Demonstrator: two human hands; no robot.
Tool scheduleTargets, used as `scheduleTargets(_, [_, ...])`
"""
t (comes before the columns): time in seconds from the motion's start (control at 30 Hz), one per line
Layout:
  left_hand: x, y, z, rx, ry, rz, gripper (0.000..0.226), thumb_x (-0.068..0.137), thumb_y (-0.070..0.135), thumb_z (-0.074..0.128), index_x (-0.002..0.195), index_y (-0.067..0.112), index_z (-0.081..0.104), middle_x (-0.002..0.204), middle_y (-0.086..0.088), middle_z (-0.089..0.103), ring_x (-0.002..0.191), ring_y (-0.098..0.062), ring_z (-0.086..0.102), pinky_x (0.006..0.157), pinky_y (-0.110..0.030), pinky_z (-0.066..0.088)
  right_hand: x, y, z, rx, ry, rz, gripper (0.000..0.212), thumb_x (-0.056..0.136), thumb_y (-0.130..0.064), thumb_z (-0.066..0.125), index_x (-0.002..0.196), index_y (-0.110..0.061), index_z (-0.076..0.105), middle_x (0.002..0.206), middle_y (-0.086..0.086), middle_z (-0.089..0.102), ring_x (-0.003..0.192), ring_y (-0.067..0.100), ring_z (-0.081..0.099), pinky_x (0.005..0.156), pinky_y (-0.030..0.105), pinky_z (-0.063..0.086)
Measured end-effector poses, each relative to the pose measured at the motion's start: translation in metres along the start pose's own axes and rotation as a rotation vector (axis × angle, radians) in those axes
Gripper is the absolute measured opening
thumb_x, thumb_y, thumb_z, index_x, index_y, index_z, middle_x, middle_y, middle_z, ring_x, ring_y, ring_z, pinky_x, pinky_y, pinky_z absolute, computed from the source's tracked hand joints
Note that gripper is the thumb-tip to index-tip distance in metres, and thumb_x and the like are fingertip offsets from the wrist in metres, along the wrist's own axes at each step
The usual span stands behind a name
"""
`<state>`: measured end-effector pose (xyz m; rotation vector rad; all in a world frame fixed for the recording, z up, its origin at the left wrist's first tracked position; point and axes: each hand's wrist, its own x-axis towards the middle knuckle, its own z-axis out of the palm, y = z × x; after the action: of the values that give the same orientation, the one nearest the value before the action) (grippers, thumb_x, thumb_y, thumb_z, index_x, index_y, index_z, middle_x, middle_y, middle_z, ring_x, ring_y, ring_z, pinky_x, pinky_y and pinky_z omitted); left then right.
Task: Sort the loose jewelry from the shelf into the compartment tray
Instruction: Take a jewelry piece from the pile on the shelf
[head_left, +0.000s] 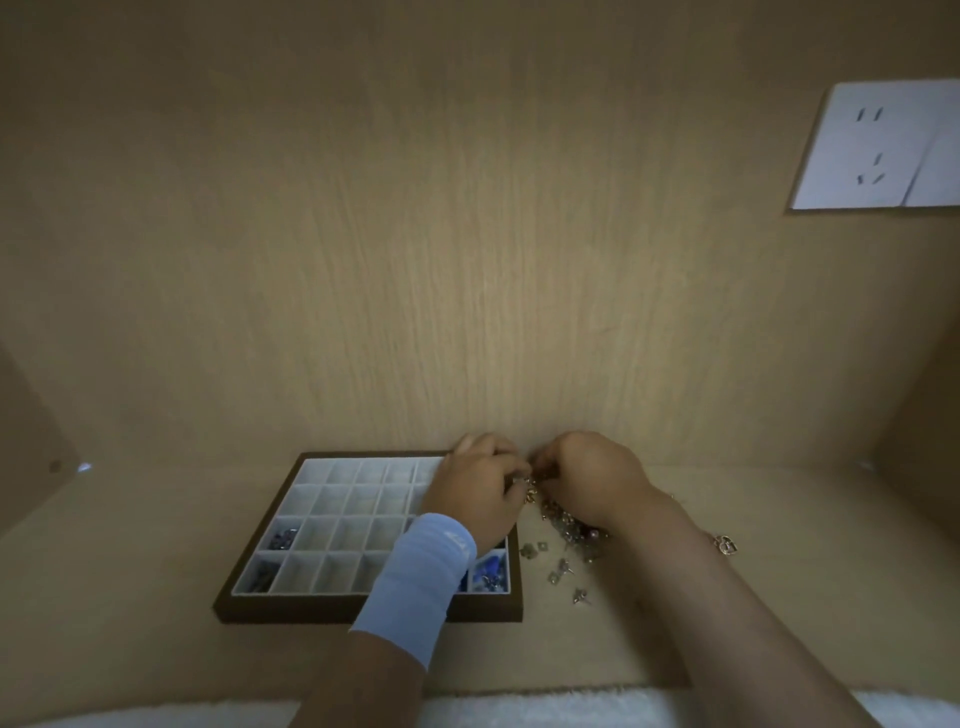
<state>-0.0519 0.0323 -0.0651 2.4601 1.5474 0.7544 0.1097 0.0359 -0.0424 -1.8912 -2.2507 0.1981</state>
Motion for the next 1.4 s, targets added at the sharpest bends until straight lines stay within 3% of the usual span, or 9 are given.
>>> scheduleTargets(0.23, [-0.005, 0.001, 0.001, -0.078, 0.031, -0.023, 0.034, 0.096, 0.033, 0.052, 0.129, 0.030, 0.056, 0.128, 0.012, 0.056, 0.123, -0.009, 0.044, 0.107, -0.033, 0.037, -0.005, 0.004, -0.002, 0.064, 0.027, 0.046, 0.016, 0.090, -0.036, 0.060, 0.092, -0.032, 0.076, 0.094, -0.008, 0.073, 0.089, 0.015, 0.067, 0.077, 0.030, 0.054])
scheduleTargets(0.37, [-0.009, 0.004, -0.004, -0.181, 0.065, -0.071, 0.043, 0.097, 0.031, 0.052, 0.140, 0.032, 0.047, 0.133, 0.008, 0.055, 0.124, -0.010, 0.046, 0.107, -0.030, 0.036, -0.006, 0.010, -0.009, 0.474, 0.008, 0.052, 0.014, 0.094, -0.029, 0.061, 0.085, -0.027, 0.072, 0.084, -0.009, 0.072, 0.083, 0.010, 0.067, 0.081, 0.032, 0.054])
scheduleTargets(0.53, [-0.010, 0.004, -0.011, -0.459, 0.158, -0.127, 0.020, 0.093, 0.023, 0.060, 0.110, 0.031, 0.067, 0.099, 0.013, 0.069, 0.093, 0.002, 0.061, 0.084, -0.018, 0.051, -0.019, -0.008, -0.023, 0.988, -0.067, 0.027, 0.018, 0.101, -0.011, 0.056, 0.093, -0.008, 0.071, 0.057, -0.012, 0.065, 0.044, -0.007, 0.053, 0.048, 0.010, 0.040])
scheduleTargets(0.63, [-0.014, 0.006, -0.020, -0.565, 0.231, -0.218, 0.011, 0.090, 0.019, 0.064, 0.098, 0.026, 0.069, 0.087, 0.012, 0.068, 0.083, 0.003, 0.062, 0.070, -0.005, 0.046, -0.023, -0.016, -0.026, 1.102, -0.090, 0.024, 0.020, 0.101, -0.012, 0.056, 0.098, -0.001, 0.072, 0.056, -0.010, 0.066, 0.041, -0.002, 0.050, 0.043, 0.011, 0.036])
scheduleTargets(0.87, [-0.033, -0.003, -0.058, -0.618, 0.231, -0.270, 0.004, 0.085, 0.021, 0.071, 0.086, 0.024, 0.069, 0.081, 0.006, 0.069, 0.078, -0.006, 0.064, 0.072, -0.017, 0.052, -0.029, -0.039, -0.027, 1.173, -0.113, -0.017, 0.018, 0.095, -0.016, 0.065, 0.101, -0.003, 0.075, 0.060, -0.010, 0.067, 0.046, 0.005, 0.042, 0.044, 0.015, 0.033])
scheduleTargets(1.0, [-0.058, -0.031, -0.082, -0.506, 0.116, -0.264, 0.009, 0.086, 0.025, 0.068, 0.085, 0.034, 0.071, 0.085, 0.013, 0.070, 0.084, -0.006, 0.063, 0.080, -0.024, 0.053, -0.031, -0.067, -0.021, 1.107, -0.150, -0.078, 0.015, 0.085, -0.015, 0.076, 0.096, -0.005, 0.077, 0.083, 0.017, 0.074, 0.061, 0.019, 0.059, 0.052, 0.022, 0.046])
scheduleTargets(1.1, [-0.081, -0.060, -0.098, -0.257, 0.186, -0.281, 0.016, 0.091, 0.021, 0.060, 0.091, 0.034, 0.070, 0.093, 0.020, 0.066, 0.086, 0.001, 0.057, 0.082, -0.015, 0.045, -0.026, -0.093, -0.016, 0.982, -0.150, -0.123, 0.015, 0.082, -0.019, 0.080, 0.094, -0.009, 0.078, 0.090, 0.010, 0.077, 0.071, 0.013, 0.069, 0.062, 0.021, 0.054])
scheduleTargets(1.23, [-0.107, -0.100, -0.103, 0.003, 0.328, -0.413, 0.024, 0.091, 0.012, 0.055, 0.106, 0.023, 0.070, 0.111, 0.002, 0.064, 0.102, -0.016, 0.050, 0.091, -0.026, 0.039, -0.013, -0.132, -0.009, 0.812, -0.144, -0.230, 0.013, 0.080, -0.025, 0.082, 0.090, -0.018, 0.078, 0.087, 0.002, 0.077, 0.078, 0.011, 0.071, 0.074, 0.026, 0.058])
scheduleTargets(1.4, [-0.115, -0.119, -0.101, -0.140, 0.204, -0.603, 0.036, 0.089, 0.011, 0.051, 0.123, 0.019, 0.063, 0.118, -0.005, 0.059, 0.106, -0.023, 0.057, 0.096, -0.032, 0.046, 0.009, -0.177, 0.008, 0.526, -0.086, -0.321, 0.007, 0.083, -0.028, 0.080, 0.086, -0.022, 0.077, 0.084, -0.009, 0.073, 0.081, 0.004, 0.068, 0.081, 0.029, 0.058])
